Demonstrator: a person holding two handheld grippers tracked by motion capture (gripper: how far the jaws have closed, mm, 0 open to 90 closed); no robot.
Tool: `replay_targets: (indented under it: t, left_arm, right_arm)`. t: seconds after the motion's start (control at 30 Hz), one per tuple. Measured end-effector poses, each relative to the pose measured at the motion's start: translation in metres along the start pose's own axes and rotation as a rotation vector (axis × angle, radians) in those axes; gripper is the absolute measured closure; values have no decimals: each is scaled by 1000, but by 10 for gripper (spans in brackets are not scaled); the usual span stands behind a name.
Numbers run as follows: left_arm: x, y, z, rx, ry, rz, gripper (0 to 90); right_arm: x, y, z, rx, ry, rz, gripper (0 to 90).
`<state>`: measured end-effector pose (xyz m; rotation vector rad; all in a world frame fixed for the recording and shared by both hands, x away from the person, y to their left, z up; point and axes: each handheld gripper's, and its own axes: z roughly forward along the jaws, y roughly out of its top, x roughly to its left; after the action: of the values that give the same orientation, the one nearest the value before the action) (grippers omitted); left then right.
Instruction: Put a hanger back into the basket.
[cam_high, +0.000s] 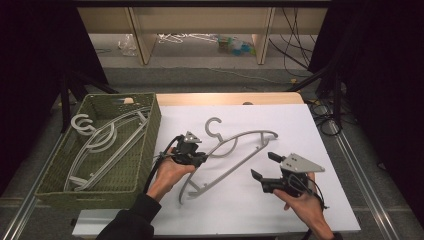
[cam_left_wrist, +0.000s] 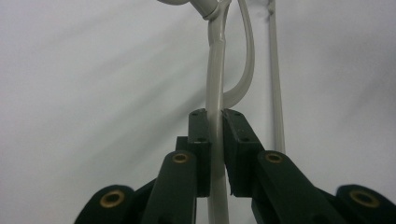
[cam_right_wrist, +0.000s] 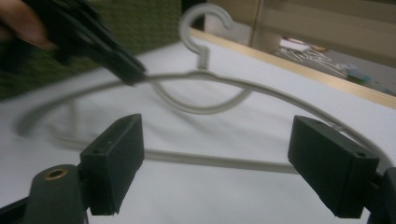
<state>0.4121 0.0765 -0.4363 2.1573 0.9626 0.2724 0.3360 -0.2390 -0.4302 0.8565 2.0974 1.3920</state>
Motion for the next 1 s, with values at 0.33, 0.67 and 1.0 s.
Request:
replay_targets:
  t: [0.33,0.67,1.0]
  left_arm:
    - [-1,-4,-2,1,-8,3,815]
    - [-7,-10,-7,-2,-16,16,814]
    - [-20,-14,-14,3,-26,47,814]
  right_arm:
    - [-52,13,79,199,-142,-169,266]
    - [-58,13,111,269,-139,-388,313]
    - [-50,15,123,285,-105,-495,433]
